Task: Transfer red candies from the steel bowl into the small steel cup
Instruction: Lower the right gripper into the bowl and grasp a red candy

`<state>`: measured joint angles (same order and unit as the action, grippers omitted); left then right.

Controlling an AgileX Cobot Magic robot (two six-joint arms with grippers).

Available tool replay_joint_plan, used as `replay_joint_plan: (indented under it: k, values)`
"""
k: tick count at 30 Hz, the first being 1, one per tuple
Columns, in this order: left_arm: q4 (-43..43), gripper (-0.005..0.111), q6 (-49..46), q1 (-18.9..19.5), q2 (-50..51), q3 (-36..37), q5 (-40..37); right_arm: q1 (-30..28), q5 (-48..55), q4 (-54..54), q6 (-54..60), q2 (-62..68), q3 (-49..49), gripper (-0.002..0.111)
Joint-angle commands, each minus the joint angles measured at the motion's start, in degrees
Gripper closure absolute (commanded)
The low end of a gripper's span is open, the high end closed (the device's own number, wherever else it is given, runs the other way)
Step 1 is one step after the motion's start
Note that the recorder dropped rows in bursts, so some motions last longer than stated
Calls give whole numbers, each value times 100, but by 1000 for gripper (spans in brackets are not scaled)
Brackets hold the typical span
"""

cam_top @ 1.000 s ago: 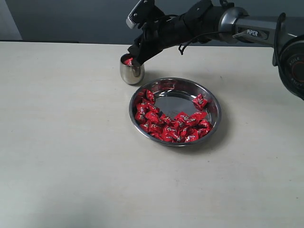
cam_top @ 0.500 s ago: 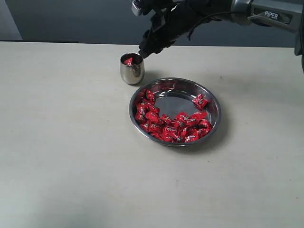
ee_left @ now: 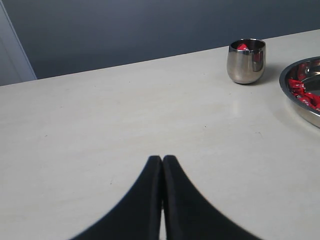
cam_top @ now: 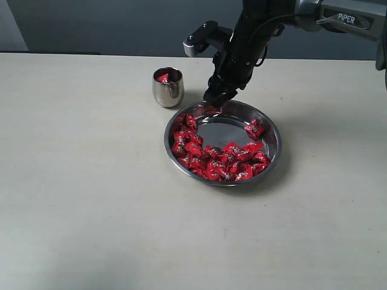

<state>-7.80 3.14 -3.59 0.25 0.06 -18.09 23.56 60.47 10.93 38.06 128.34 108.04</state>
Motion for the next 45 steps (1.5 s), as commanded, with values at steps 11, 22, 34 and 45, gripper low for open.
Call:
replay_joint_plan:
  k: [11, 22, 34, 45]
  values:
    - [2, 106, 32, -60, -25, -6, 41, -264, 735, 542, -158, -51, 20, 71]
    - [2, 106, 32, -60, -25, -6, 41, -288, 949, 800, -234, 322, 20, 71]
    - [2, 106, 32, -60, -25, -6, 41, -288, 949, 1296, -234, 353, -236, 71]
    - [2, 106, 32, -60, -25, -6, 41, -277, 949, 1669, -62, 400, -736, 71]
